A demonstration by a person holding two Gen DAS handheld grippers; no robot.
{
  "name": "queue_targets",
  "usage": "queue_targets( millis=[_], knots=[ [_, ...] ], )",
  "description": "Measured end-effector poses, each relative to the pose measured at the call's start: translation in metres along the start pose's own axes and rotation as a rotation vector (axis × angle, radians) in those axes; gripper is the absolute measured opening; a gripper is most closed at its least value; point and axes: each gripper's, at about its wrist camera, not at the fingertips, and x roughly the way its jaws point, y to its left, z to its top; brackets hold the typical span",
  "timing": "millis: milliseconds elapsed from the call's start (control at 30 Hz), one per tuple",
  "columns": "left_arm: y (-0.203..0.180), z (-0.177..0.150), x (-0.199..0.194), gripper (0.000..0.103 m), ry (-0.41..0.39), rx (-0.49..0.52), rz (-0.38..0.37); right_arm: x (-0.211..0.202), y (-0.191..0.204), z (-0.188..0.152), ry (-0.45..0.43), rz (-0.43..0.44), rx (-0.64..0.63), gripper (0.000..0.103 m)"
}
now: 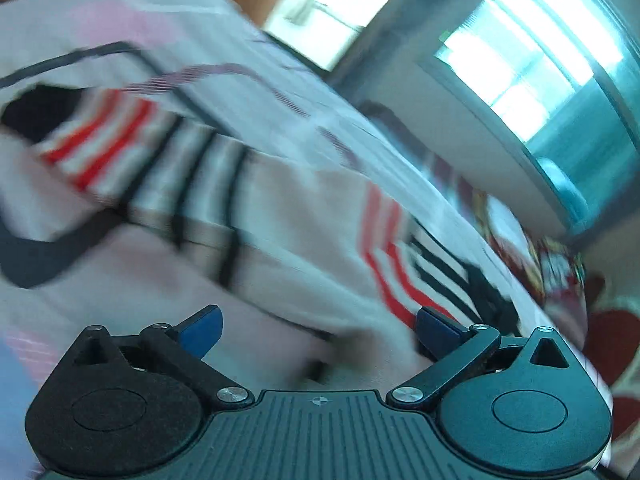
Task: Fold small clothes
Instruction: 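Reach the left gripper to the other sleeve's black cuff and close on it, then carry the held sleeve across the sweater body and open the left gripper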
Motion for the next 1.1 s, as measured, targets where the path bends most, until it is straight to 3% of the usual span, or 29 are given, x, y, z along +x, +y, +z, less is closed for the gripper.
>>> queue_targets(
  millis=[167,233,267,367,633,667,800,967,1000,1033,1100],
  knots=[
    [0.072,0.027,-0.008,0.101,-0.038,-0.188,0.027,0.005,0.059,-0.003,0.007,0.060,-0.071,0.045],
    [0.097,0.036,-0.008,0.097,-0.059,-0.254,0.029,0.011,0.076,-0.002,0.014,0.080,-0.089,0.045],
    [0.106,0.040,-0.007,0.089,-0.063,-0.272,0.027,0.012,0.084,-0.003,0.017,0.085,-0.092,0.045],
    [0.130,0.051,0.001,0.078,-0.070,-0.321,0.018,0.019,0.104,-0.003,0.024,0.094,-0.104,0.046],
    [0.156,0.084,0.031,0.078,-0.119,-0.348,-0.035,0.053,0.141,-0.001,0.040,0.081,-0.127,0.046],
    [0.157,0.087,0.032,0.074,-0.126,-0.355,-0.043,0.057,0.144,0.000,0.042,0.079,-0.128,0.046],
    [0.172,0.095,0.041,0.032,-0.136,-0.407,-0.031,0.076,0.160,0.006,0.044,0.065,-0.140,0.046],
    [0.179,0.100,0.040,0.028,-0.160,-0.427,-0.034,0.094,0.178,0.011,0.038,0.038,-0.171,0.046],
    [0.177,0.103,0.040,0.015,-0.163,-0.417,-0.043,0.096,0.181,0.011,0.036,0.033,-0.183,0.046],
    [0.173,0.106,0.041,0.008,-0.163,-0.400,-0.049,0.099,0.185,0.009,0.038,0.025,-0.198,0.046],
    [0.163,0.113,0.041,0.007,-0.167,-0.358,-0.072,0.113,0.190,0.000,0.084,-0.006,-0.241,0.046]
  ],
)
